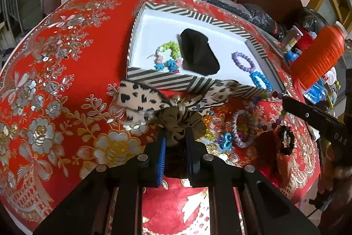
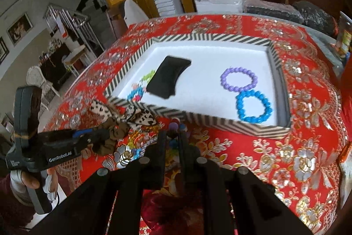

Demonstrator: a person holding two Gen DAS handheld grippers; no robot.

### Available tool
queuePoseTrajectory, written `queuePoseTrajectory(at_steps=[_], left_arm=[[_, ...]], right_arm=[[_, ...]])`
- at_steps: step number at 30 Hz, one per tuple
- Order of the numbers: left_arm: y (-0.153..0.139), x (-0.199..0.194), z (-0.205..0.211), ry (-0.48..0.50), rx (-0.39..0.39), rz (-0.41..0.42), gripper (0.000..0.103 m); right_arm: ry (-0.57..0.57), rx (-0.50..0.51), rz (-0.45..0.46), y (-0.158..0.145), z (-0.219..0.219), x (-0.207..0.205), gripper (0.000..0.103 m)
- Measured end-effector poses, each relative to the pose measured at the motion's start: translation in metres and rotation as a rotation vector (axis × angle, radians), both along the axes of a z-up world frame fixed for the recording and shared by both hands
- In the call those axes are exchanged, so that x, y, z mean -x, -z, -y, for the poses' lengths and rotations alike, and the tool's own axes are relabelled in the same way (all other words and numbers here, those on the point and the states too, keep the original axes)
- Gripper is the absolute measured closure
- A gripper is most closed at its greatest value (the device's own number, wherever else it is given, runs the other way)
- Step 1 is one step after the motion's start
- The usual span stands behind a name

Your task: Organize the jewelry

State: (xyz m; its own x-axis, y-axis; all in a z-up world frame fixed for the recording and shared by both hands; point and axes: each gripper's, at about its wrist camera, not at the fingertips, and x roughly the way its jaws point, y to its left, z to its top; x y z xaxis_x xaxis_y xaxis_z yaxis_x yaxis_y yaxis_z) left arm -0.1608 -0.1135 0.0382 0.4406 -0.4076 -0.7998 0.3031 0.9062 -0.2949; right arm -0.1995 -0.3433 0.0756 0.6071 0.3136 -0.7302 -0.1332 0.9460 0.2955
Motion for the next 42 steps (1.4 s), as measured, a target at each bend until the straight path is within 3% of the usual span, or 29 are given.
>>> queuePoseTrajectory(at_steps=[23, 42], left_arm=[[-0.078, 0.013, 0.003, 0.032, 0.061, 0.154, 0.101], [-0.093, -0.014, 0.015, 0.026, 0.018, 0.209, 0.101]], right_arm=[[0.113, -0.063, 0.079, -0.024, 0.042, 0.038, 0.092], [0.104, -0.049, 0.077, -0.029, 0.038, 0.029, 0.092]])
